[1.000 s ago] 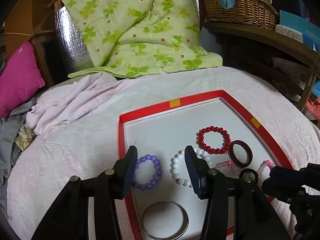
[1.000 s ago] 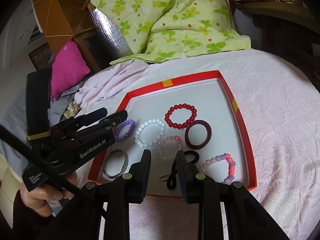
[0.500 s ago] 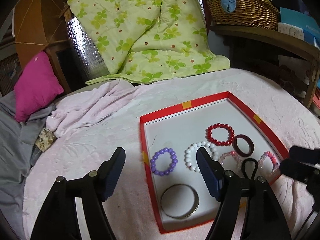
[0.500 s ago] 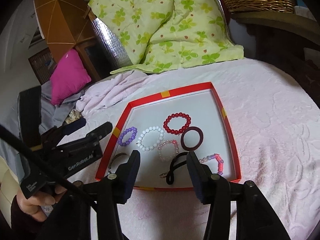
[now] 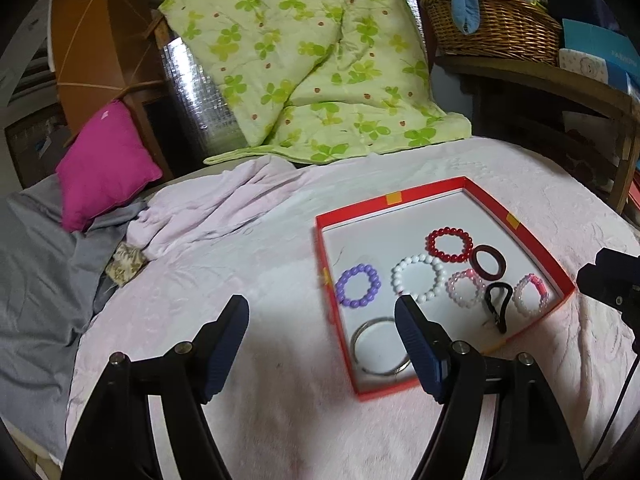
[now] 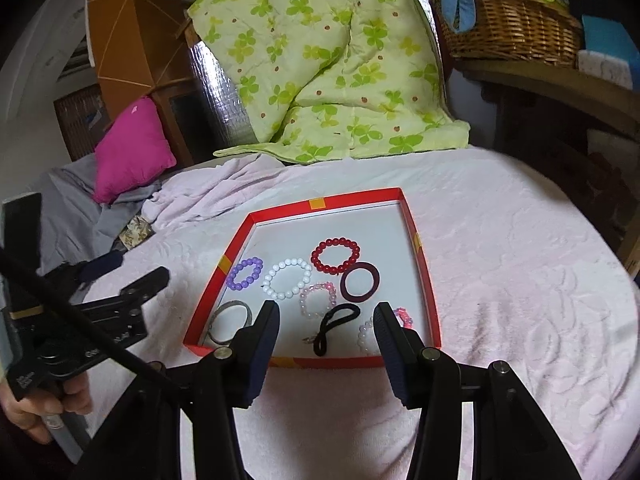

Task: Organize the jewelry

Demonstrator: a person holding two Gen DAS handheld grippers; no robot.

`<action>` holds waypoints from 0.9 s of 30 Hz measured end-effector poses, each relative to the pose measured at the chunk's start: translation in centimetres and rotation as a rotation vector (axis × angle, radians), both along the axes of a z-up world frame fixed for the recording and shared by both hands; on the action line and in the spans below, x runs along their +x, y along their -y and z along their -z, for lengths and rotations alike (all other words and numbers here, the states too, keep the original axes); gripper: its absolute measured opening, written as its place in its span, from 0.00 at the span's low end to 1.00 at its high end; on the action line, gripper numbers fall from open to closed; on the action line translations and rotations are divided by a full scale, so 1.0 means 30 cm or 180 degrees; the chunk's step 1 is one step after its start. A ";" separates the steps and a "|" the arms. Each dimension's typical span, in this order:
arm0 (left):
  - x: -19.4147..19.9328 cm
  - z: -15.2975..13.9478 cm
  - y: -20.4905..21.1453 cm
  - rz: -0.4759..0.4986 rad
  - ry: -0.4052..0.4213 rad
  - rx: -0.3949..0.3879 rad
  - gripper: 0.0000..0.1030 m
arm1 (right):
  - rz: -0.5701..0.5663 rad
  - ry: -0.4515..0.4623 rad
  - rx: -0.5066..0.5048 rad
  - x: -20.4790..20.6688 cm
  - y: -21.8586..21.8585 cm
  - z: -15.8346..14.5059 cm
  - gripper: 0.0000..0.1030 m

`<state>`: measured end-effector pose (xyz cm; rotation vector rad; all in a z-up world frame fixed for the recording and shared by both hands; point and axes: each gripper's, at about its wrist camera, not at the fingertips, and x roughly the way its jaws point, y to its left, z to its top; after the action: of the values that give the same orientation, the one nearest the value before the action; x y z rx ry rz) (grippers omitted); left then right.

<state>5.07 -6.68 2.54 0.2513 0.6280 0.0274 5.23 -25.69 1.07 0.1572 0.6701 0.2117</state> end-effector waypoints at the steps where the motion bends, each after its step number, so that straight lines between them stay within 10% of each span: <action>1: -0.013 -0.002 -0.005 -0.0009 0.0000 -0.0018 0.74 | -0.0007 0.0010 -0.0020 -0.009 -0.004 -0.004 0.51; 27: -0.278 -0.010 -0.074 -0.0133 0.0041 -0.0215 0.74 | 0.0110 0.0245 -0.0308 -0.300 -0.042 -0.032 0.64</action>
<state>-3.26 -4.46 2.85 0.1725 0.6201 0.0479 -3.78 -24.43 2.02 0.0675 0.5994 0.1510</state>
